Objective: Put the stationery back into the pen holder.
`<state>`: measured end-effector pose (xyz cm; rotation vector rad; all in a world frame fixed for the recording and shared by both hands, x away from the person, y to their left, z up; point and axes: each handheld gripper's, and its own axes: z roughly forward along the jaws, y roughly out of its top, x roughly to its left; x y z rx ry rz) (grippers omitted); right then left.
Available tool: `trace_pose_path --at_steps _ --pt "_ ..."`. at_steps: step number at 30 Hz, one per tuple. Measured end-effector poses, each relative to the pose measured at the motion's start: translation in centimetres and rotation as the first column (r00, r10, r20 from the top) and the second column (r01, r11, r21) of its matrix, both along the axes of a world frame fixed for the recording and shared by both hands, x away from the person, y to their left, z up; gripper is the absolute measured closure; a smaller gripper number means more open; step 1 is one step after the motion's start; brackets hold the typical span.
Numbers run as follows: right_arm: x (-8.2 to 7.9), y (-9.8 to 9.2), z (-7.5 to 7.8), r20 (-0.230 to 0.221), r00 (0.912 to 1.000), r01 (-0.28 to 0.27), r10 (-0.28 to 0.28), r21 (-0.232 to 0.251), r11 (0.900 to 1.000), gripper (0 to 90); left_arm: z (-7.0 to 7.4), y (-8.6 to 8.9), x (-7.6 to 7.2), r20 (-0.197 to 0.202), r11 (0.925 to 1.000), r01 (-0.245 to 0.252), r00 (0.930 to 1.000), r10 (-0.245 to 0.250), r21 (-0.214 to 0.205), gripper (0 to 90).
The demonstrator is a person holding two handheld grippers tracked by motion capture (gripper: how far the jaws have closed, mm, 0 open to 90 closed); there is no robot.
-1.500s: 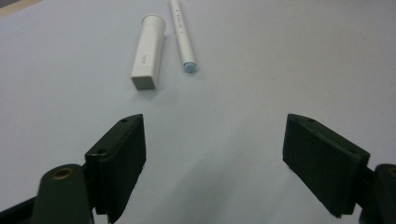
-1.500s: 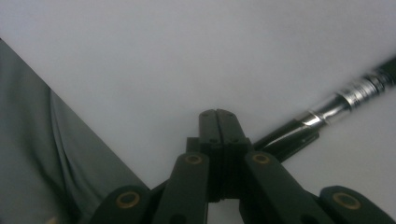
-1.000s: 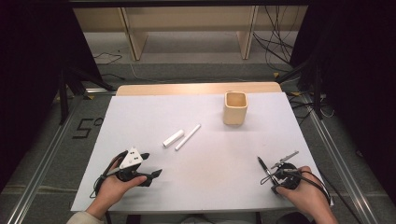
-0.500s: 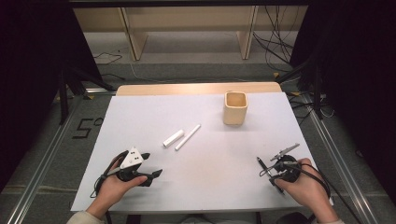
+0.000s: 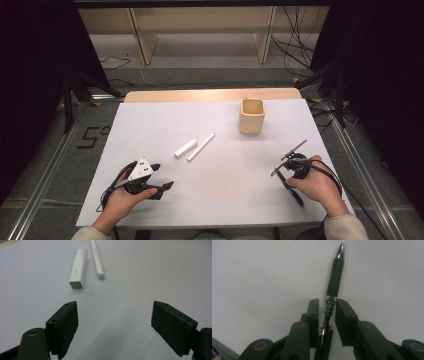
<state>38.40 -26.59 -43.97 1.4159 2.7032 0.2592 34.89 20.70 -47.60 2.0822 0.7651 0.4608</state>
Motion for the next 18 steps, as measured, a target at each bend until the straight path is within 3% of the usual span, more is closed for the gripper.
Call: trace_pose_path --at_steps 6,18 --pt "0.53 0.17 -0.42 -0.040 0.9992 0.004 -0.005 -0.015 0.9999 74.2 0.00 0.02 0.02 -0.001 1.0000 0.001 1.0000 -0.001 -0.001 21.7" --pt "0.95 0.25 -0.92 -0.059 0.9981 0.018 -0.021 -0.044 0.9989 74.2 0.01 -0.01 0.00 -0.001 1.0000 0.002 1.0000 -0.002 -0.001 21.7"
